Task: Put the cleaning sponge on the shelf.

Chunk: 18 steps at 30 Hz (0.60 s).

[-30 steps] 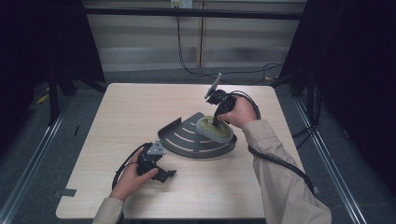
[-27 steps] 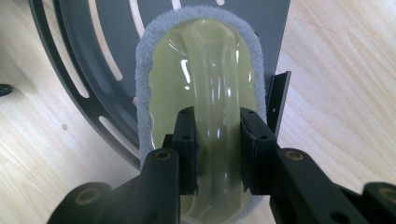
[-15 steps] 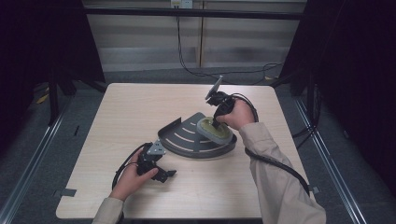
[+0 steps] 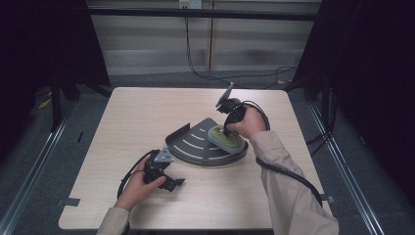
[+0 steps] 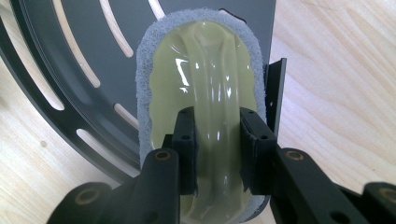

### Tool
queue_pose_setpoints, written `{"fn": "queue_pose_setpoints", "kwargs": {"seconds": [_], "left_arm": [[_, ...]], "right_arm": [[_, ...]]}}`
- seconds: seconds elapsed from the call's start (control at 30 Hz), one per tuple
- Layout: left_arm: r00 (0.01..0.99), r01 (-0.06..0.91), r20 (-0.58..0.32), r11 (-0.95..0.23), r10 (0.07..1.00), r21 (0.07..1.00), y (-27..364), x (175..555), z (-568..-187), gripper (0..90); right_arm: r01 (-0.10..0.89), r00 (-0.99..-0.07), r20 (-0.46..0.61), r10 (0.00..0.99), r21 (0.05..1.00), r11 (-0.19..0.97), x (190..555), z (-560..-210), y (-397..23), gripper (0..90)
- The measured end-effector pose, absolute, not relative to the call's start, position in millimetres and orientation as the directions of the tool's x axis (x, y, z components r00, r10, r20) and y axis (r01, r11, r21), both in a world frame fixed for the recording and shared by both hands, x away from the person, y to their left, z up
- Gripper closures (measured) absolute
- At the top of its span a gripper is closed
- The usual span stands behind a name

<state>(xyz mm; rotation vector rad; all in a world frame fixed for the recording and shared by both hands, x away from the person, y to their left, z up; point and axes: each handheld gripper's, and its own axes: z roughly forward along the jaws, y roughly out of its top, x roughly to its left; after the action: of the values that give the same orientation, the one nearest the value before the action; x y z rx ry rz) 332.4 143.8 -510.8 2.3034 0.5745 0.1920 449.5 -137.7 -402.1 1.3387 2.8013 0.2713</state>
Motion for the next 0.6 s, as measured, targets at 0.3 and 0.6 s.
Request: {"fn": "queue_pose_setpoints", "kwargs": {"seconds": [0.3, 0.6], "left_arm": [[0.888, 0.348, -0.032, -0.624, 0.458, 0.700, 143.8, 332.4, -510.8, 0.0], [0.888, 0.348, -0.032, -0.623, 0.459, 0.700, 143.7, 332.3, -510.9, 0.0]], "right_arm": [[0.763, -0.639, 0.048, 0.768, 0.164, 0.625, 449.6, -406.0, -137.6, 70.5], [0.768, -0.634, 0.054, 0.772, 0.160, 0.620, 449.6, -409.6, -139.6, 70.4]]}}
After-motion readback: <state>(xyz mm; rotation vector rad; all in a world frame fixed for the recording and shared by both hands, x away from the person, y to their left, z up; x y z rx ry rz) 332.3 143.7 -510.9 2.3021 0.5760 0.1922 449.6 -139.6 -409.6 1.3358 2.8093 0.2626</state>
